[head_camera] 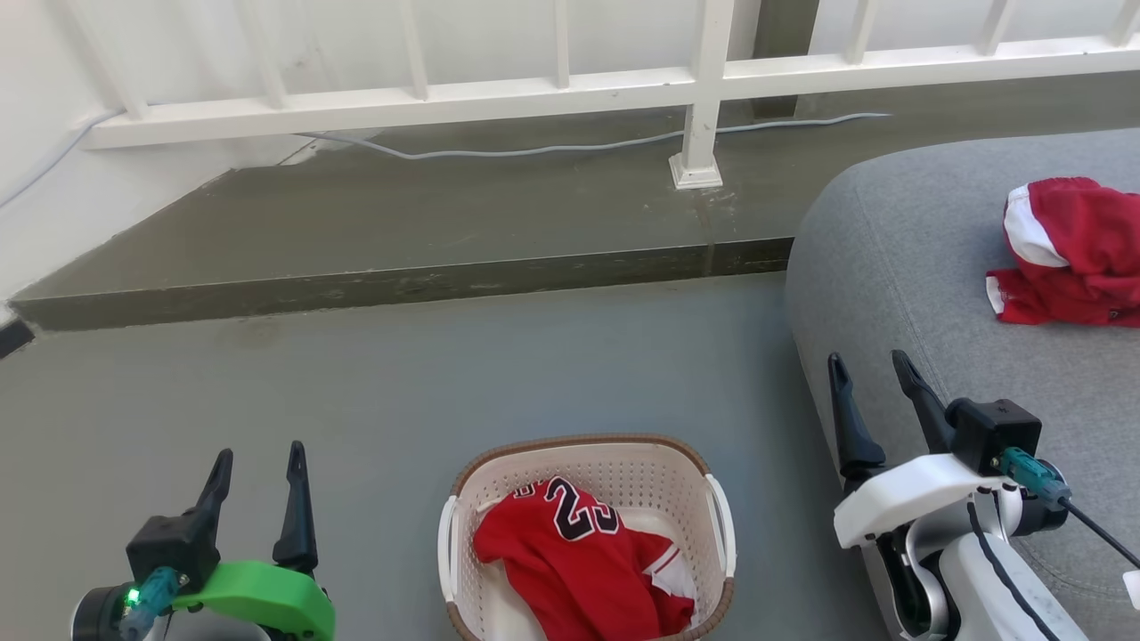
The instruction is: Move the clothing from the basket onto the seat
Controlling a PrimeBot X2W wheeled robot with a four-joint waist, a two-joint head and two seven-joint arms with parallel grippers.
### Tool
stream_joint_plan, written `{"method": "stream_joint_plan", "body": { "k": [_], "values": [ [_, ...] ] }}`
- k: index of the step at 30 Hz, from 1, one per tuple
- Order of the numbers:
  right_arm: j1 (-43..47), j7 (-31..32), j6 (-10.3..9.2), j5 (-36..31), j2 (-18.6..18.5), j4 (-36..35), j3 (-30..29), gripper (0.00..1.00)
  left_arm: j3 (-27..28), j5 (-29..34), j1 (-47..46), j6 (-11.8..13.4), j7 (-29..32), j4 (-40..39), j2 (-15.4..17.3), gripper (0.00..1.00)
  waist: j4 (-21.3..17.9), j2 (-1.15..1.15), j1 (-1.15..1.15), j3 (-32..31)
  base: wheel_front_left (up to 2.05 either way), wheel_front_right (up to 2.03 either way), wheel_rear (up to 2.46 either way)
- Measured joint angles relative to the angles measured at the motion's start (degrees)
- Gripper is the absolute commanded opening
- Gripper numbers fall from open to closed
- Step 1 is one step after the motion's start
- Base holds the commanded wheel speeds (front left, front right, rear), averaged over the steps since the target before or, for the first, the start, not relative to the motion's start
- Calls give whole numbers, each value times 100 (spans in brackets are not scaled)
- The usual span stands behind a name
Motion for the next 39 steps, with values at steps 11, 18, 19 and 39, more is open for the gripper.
{"method": "stream_joint_plan", "body": {
  "k": [11, 18, 19, 39],
  "values": [
    [219, 109, -57, 0, 23, -331, -11, 100, 18, 260, 193, 0, 0, -266, -73, 100, -72, 0, 0, 15, 0, 0, 0],
    [252, 185, -98, -5, 23, -520, -44, 100, 64, 313, 244, 0, 10, -388, -123, 100, -70, 0, 0, 42, 0, 0, 0],
    [272, 205, -98, -5, 22, -545, -55, 100, 71, 322, 260, 0, 12, -404, -127, 100, -68, 0, 0, 46, 0, 0, 0],
    [469, 377, -156, -16, 9, -1054, -203, 100, 187, 543, 414, 0, 288, -816, -170, 100, -83, 0, 0, 291, 0, 0, 0]
  ]
}}
